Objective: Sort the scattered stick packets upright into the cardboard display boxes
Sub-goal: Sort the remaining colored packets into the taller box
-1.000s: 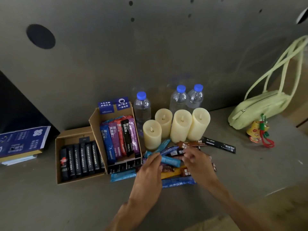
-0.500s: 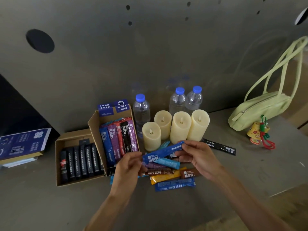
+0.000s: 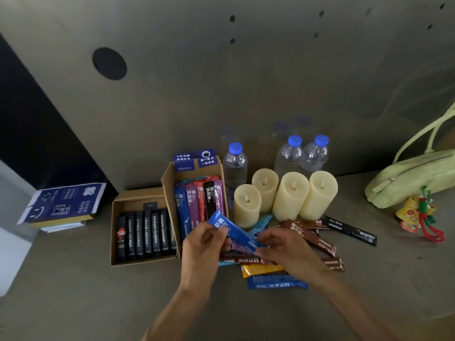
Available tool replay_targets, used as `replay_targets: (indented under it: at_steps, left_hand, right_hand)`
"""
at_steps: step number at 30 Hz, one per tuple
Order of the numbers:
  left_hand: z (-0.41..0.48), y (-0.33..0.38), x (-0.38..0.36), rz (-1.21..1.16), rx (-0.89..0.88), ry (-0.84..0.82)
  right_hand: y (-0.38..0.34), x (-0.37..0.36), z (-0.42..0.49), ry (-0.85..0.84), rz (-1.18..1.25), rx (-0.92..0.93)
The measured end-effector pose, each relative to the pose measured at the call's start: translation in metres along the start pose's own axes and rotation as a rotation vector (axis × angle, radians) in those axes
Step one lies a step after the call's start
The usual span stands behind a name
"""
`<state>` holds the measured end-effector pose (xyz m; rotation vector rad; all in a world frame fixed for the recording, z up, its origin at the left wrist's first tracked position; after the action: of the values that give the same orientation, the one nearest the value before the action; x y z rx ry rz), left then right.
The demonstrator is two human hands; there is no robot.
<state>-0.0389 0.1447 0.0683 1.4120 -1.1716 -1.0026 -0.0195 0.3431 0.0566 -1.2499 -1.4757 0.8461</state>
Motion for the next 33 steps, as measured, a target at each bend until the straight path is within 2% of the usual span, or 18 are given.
replay_targets:
  at_steps: [6, 9, 12, 14, 19, 28, 33]
  left_hand:
    - [0.002, -0.007, 0.004, 0.277, -0.078, 0.016]
    - [0.017, 0.002, 0.011, 0.422, -0.177, 0.094]
    - [0.042, 0.006, 0.01, 0.717, -0.298, 0.142]
    - [0.053, 0.005, 0.006, 0.833, -0.301, 0.148]
    - [0.061, -0.005, -0.002, 0.911, -0.305, 0.119]
    - [0.056, -0.013, 0.004, 0.941, -0.363, 0.117]
    - [0.051, -0.016, 0.008, 1.129, -0.482, 0.013]
  right_hand:
    - [-0.005, -0.033, 0.011, -0.026, -0.153, 0.128]
    - [-0.009, -0.044, 0.017, 0.004, -0.157, 0.118]
    - [-0.01, -0.053, 0.026, 0.063, -0.201, 0.093]
    - [-0.009, -0.06, 0.033, 0.084, -0.268, 0.117]
    - [-0.006, -0.066, 0.043, 0.161, -0.341, 0.167]
    - [-0.001, -0.067, 0.046, 0.182, -0.378, 0.253]
    - [-0.001, -0.067, 0.046, 0.173, -0.364, 0.242]
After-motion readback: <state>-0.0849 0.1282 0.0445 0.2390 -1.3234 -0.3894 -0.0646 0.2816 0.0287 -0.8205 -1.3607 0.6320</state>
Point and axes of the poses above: each hand's wrist, its own z-axis towards the middle knuckle, its own x-axis out of the back of the hand, y = z × x, the point moved 1 cm from there along z, towards the middle knuckle, and after that the axes turned 8 degrees about y, right-handed, at the moved point
